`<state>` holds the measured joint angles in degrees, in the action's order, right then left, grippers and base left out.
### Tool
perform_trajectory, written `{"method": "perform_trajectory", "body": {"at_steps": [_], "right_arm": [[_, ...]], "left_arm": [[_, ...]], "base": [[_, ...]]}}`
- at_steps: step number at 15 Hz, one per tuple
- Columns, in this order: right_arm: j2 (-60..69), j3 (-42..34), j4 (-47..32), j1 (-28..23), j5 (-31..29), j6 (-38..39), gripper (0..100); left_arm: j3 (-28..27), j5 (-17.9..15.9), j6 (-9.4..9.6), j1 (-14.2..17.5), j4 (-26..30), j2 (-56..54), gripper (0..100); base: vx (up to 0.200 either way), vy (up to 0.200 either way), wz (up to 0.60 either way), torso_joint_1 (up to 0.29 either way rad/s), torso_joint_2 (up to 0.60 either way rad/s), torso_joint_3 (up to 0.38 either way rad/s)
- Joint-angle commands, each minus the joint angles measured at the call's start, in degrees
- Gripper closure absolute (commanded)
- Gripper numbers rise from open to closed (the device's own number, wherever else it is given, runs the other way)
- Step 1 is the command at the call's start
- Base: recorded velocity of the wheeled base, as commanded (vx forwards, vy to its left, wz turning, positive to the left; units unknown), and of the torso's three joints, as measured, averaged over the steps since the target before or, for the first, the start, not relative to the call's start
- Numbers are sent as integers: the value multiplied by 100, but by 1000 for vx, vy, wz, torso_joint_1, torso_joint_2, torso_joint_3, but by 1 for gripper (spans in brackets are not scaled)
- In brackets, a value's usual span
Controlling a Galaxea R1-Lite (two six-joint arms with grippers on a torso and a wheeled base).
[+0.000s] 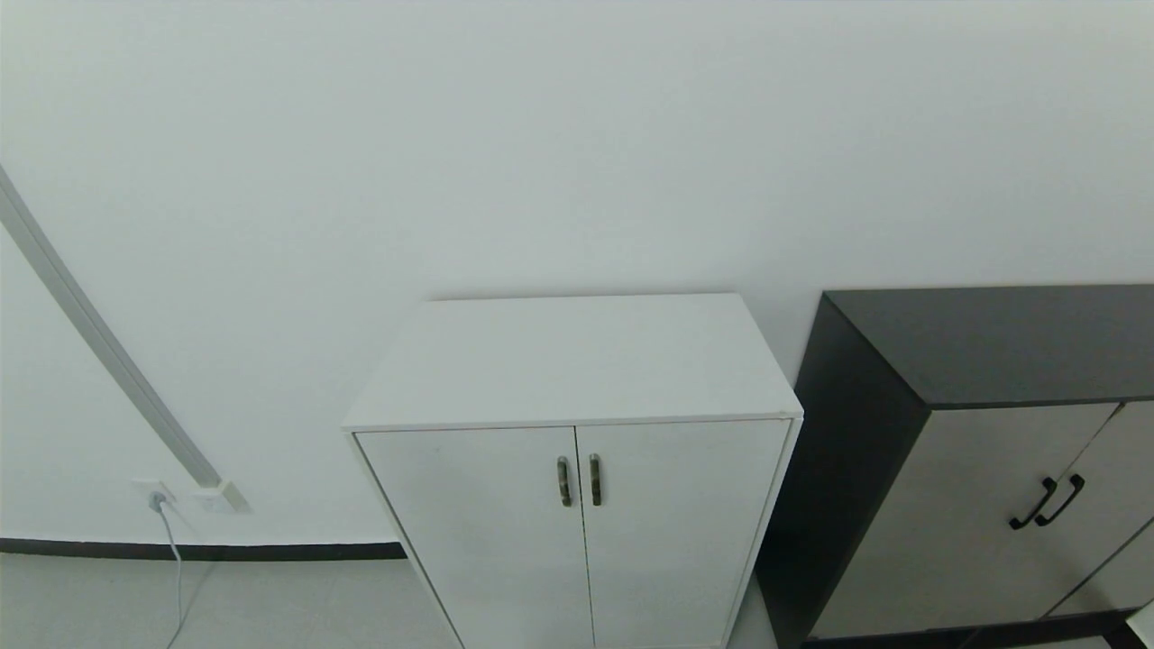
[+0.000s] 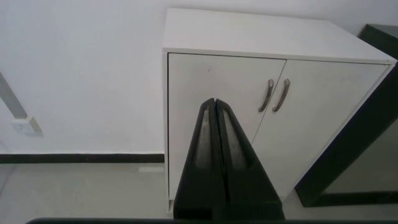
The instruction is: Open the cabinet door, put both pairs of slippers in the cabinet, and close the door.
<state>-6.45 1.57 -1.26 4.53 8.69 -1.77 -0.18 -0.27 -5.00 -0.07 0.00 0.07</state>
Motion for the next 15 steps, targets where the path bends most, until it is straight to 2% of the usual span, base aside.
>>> {"method": "perform_trajectory", "body": {"at_steps": [1, 5, 9, 11, 15], "right_arm": [[82, -34, 11, 12, 54, -113, 100], [30, -157, 117, 74, 54, -579, 100], [65, -157, 117, -427, 10, -553, 100], [328, -157, 126, -585, 10, -518, 100], [636, -157, 117, -480, -175, -8, 100]], "left_arm": [[1, 0, -1, -1, 0, 1, 100], [1, 0, -1, 7, 0, 1, 100], [1, 0, -1, -1, 0, 1, 100], [1, 0, -1, 7, 0, 1, 100], [1, 0, -10, 7, 0, 1, 100]], "base": [[0, 0, 0, 0, 0, 0], [0, 0, 0, 0, 0, 0], [0, 0, 0, 0, 0, 0], [0, 0, 0, 0, 0, 0], [0, 0, 0, 0, 0, 0]]}}
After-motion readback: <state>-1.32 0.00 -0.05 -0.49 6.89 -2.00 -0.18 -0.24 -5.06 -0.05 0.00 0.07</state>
